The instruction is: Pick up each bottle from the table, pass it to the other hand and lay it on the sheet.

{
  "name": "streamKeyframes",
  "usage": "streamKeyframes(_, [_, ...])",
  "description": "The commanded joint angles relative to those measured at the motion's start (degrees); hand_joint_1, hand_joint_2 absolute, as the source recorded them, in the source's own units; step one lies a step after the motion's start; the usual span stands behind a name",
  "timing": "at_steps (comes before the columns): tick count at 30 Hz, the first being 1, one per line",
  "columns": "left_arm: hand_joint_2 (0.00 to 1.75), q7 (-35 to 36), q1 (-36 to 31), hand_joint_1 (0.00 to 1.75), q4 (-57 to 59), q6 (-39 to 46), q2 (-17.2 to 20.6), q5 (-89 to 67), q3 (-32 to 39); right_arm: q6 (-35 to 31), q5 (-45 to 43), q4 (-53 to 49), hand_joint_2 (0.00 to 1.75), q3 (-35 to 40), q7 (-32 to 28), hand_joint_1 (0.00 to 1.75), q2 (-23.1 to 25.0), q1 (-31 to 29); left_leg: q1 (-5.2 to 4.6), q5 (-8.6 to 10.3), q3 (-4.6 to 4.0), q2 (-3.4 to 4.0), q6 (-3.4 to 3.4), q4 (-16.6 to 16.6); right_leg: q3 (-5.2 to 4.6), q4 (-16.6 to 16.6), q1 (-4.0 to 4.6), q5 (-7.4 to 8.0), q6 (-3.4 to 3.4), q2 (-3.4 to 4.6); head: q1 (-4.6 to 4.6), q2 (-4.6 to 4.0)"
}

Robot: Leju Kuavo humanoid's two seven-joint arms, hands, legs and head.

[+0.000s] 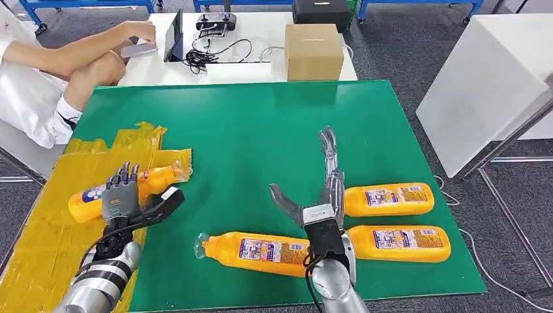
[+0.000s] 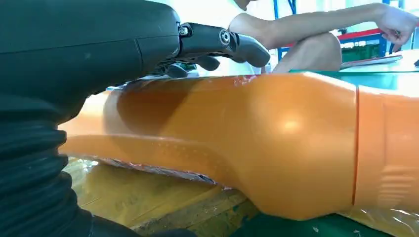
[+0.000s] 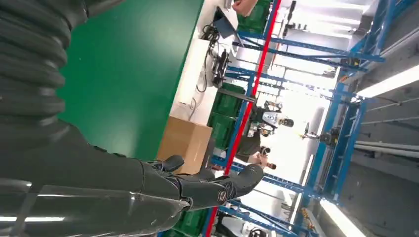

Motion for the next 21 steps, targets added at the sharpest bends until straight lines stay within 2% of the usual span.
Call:
streamKeyframes(1, [1.75,-0.06,-2.52,0.0,5.7,0.04,-0.56,0.03,2.19,-0.28,0.0,4.2,1.75,0.44,0.23,0.0,-2.01,-2.5,0.01,-0.03,0.13,0.06,-0.02,-0.05,0.14,-0.09,0.02,0.0,0.02,0.03,0.0,0.0])
streamKeyframes(16, [1.75,-1.17,-2.09,0.0,6.9,-1.11,-1.18,1.04,3.13,0.08,1.43,4.77,1.75,0.85,1.21,0.0,-2.52,-2.76,0.01,-0.03,0.22,0.06,-0.03,-0.06,0.21,-0.09,0.02,0.0,0.02,0.04,0.0,0.0])
streamKeyframes(19, [1.75,-2.94,-1.82,0.0,6.61,-1.42,-1.77,2.58,4.2,1.04,5.37,6.01,1.75,2.23,2.94,0.0,-3.69,-3.36,0.01,-0.02,0.24,0.06,-0.03,-0.07,0.22,-0.09,0.01,0.0,0.02,0.04,-0.02,0.0])
streamKeyframes(21, [1.75,-7.57,-1.16,0.0,4.65,-0.55,-2.67,6.99,5.58,3.07,9.04,7.08,1.75,4.25,4.57,0.0,-5.3,-3.95,0.0,-0.01,0.21,0.06,-0.01,-0.06,0.19,-0.06,0.0,0.01,0.02,0.04,-0.02,0.0])
